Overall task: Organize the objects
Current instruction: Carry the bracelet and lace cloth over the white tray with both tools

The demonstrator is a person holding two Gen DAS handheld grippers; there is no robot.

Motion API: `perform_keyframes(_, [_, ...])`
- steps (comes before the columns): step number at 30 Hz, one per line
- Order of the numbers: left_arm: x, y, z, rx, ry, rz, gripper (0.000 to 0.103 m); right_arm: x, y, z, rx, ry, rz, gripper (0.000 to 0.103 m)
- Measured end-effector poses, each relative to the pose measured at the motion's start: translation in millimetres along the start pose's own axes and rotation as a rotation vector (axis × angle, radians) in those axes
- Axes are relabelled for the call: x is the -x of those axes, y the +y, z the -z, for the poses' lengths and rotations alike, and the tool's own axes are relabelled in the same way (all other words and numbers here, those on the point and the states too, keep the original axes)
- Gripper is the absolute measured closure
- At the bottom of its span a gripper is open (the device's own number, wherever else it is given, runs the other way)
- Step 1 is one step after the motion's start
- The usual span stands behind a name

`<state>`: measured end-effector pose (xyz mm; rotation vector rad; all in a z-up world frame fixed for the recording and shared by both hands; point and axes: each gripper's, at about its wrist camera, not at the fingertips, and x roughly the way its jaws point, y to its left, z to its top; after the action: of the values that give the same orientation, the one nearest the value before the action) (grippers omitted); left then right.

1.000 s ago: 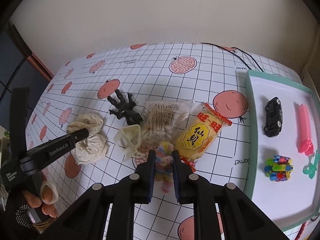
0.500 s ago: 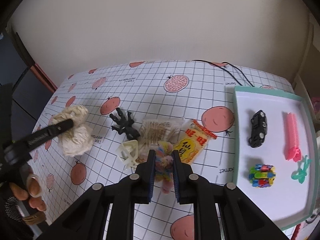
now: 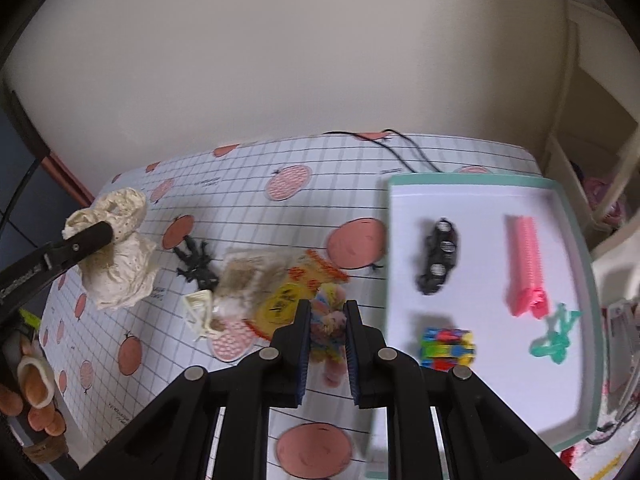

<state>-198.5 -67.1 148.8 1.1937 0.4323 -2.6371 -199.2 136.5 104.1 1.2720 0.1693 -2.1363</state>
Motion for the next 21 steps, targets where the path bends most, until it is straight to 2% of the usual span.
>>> perform_keyframes(8, [2, -57, 8, -0.082, 0.012, 0.102, 0.088, 11, -45, 1, -0.053, -0.012, 0.046, 0.086])
perform_keyframes(21, [-7, -127, 37, -0.174, 0.089, 0.253, 0.088, 21, -98, 8, -0.116, -0.015, 0.112, 0.086])
